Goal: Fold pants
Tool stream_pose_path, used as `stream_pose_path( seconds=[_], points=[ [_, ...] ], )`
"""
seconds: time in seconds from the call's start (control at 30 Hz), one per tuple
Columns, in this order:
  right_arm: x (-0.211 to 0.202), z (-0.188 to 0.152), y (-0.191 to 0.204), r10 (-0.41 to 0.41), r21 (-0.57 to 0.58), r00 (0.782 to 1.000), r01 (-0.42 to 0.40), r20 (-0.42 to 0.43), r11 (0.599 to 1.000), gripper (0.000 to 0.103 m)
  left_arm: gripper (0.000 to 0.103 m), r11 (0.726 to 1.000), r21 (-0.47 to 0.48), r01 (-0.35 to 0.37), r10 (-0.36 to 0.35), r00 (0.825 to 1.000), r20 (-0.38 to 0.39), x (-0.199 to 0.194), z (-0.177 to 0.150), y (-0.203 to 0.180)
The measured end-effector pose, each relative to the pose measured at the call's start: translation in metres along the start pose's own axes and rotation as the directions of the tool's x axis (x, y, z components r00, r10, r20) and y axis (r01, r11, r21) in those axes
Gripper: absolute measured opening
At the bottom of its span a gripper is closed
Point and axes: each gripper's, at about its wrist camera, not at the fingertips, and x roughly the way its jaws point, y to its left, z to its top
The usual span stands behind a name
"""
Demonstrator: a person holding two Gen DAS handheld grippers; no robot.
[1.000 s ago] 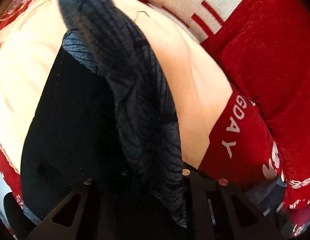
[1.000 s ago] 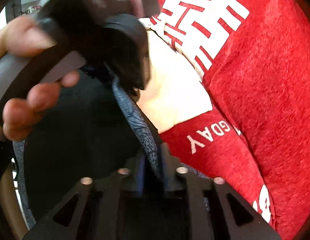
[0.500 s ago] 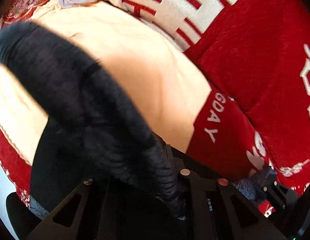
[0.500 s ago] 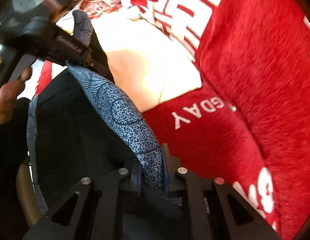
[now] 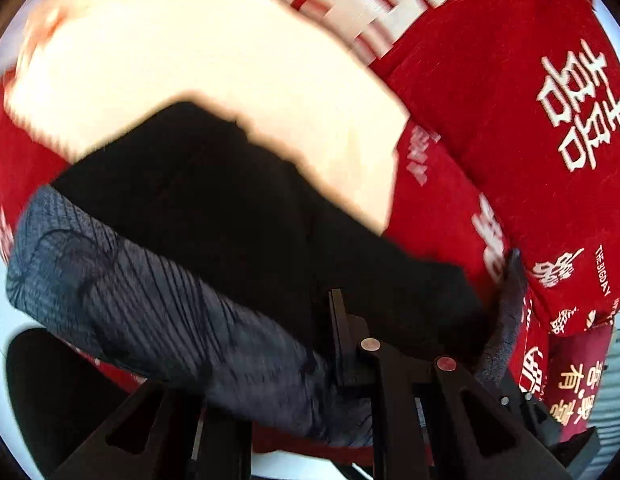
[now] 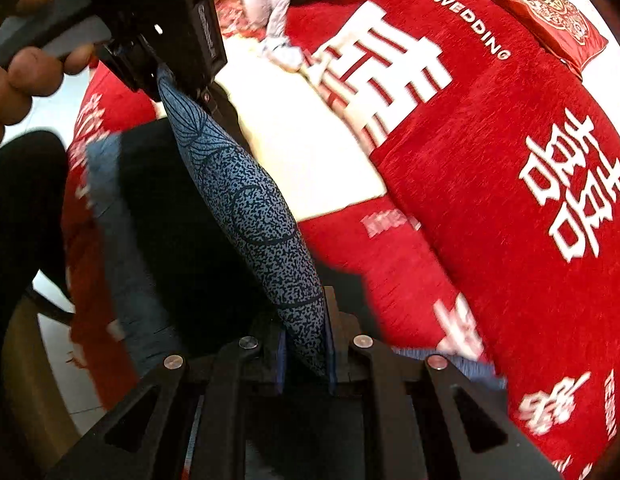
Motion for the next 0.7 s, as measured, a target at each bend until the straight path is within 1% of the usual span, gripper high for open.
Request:
stream_pose_path(
  seconds=[0.03,0.1,0.17,0.23,0.27,0.3,0.37,0.43,0.47,0.5,0.53,0.57,0.6,0.63,0.67,0.7],
  points=[
    [0.003,-0.002,0.01,-0.004,0.0,1.0,0.004,-0.013,1.0,0.016,0.017,1.0,-0.016,0.023,-0.024,1.0,-0.006,0.008,-0.008,0.015],
    [0.01,-0.006,0.03,-0.029,-0.01,0.999,0.028,-0.04,1.0,0.016,0.018,0.998,-0.023,0.059,-0.059,0.998,0.003,0.019,-0.02,0.033],
    [0.017,-0.01,0.049,-0.06,-0.033,0.996,0.058,-0.063,0.998,0.016,0.025,0.997,-0.026,0.073,-0.073,0.997,0.005,0.025,-0.028,0.045],
    [0.021,-0.014,0.063,-0.117,-0.052,0.991,0.113,-0.072,0.992,0.016,0.029,0.995,-0.033,0.093,-0.093,0.996,-0.001,0.031,-0.036,0.057],
    [0.022,-0.014,0.066,-0.14,-0.056,0.988,0.136,-0.068,0.989,0.016,0.032,0.994,-0.037,0.102,-0.102,0.995,0.003,0.031,-0.038,0.061],
    [0.022,-0.015,0.067,-0.157,-0.047,0.985,0.154,-0.068,0.987,0.016,0.032,0.993,-0.041,0.106,-0.106,0.994,0.006,0.033,-0.038,0.062],
    [0.022,-0.014,0.066,-0.169,-0.022,0.983,0.167,-0.075,0.986,0.016,0.032,0.993,-0.034,0.109,-0.108,0.994,0.013,0.03,-0.039,0.064],
    [0.022,-0.012,0.068,-0.186,-0.005,0.979,0.186,-0.089,0.983,0.018,0.033,0.995,-0.023,0.097,-0.096,0.995,0.019,0.027,-0.041,0.067],
    [0.022,-0.011,0.07,-0.2,-0.011,0.975,0.2,-0.095,0.98,0.02,0.043,0.997,-0.029,0.075,-0.074,0.997,0.017,0.024,-0.043,0.07],
    [0.021,-0.011,0.075,-0.228,-0.038,0.968,0.225,-0.102,0.974,0.02,0.05,0.999,-0.039,0.033,-0.032,0.999,0.022,0.021,-0.045,0.074],
    [0.022,-0.01,0.077,-0.241,-0.06,0.965,0.236,-0.107,0.97,0.022,0.061,0.999,-0.049,-0.013,0.015,0.999,0.038,0.013,-0.047,0.081],
    [0.018,-0.01,0.081,-0.255,-0.091,0.96,0.246,-0.112,0.965,0.022,0.065,0.996,-0.064,-0.069,0.073,0.995,0.068,0.004,-0.05,0.087],
    [0.014,-0.01,0.085,-0.25,-0.096,0.962,0.24,-0.112,0.966,0.026,0.065,0.993,-0.072,-0.096,0.102,0.991,0.083,-0.003,-0.053,0.091],
    [0.006,-0.009,0.085,-0.206,-0.08,0.972,0.198,-0.112,0.977,0.039,0.065,0.991,-0.078,-0.105,0.112,0.99,0.09,-0.009,-0.055,0.098],
    [-0.003,-0.008,0.082,-0.14,-0.038,0.984,0.136,-0.11,0.99,0.046,0.065,0.99,-0.087,-0.109,0.118,0.988,0.101,-0.014,-0.056,0.101],
    [-0.015,-0.007,0.074,-0.068,0.033,0.993,0.072,-0.094,0.997,0.053,0.065,0.988,-0.101,-0.119,0.131,0.984,0.124,-0.023,-0.054,0.104]
  ],
)
